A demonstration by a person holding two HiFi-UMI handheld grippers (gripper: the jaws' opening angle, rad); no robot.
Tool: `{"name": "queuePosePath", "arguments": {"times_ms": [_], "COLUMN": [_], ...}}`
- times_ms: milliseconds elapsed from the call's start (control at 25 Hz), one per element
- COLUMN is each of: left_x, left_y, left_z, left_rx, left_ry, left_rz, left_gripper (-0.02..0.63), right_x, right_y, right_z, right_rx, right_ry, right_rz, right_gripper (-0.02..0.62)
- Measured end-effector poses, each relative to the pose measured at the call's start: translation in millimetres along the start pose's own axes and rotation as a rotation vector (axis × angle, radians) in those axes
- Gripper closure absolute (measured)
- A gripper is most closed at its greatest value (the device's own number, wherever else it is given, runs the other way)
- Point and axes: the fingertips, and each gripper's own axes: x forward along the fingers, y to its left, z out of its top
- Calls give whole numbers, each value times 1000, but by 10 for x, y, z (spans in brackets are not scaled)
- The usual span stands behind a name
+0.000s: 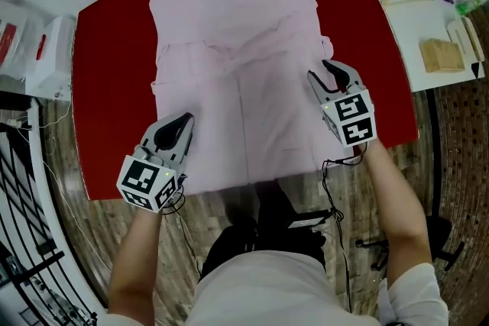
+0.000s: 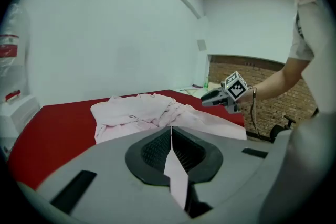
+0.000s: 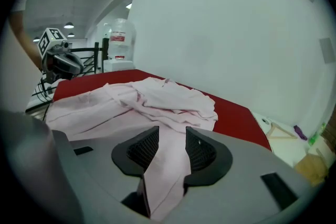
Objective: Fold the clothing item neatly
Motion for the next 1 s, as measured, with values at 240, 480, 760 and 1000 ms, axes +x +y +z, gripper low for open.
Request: {"name": "queuePosePath", "arguments": {"times_ms": [240,480,760,1000], "left_x": [-633,-1144,-1510,-1748], "left_y": [-250,-378,-519,-611], "left_z": [-224,-580,-1007,-1337], "left_rx": [-95,-102,-145,-182], "left_ry": [-49,-35,-36,-15], "left_rz": [-75,-84,-87,-110], "left_gripper": [600,600,598,598], "right_x": [-486,-873,-1216,-1463], "right_y": [361,777,1175,1434], "right_z": [-216,-410,-543,-743], "right_rx": [100,78,124,176], "right_ry": [0,46,33,40], "right_rz": [-72,-118,-120,-132], "right_gripper": [513,571,572,571]}}
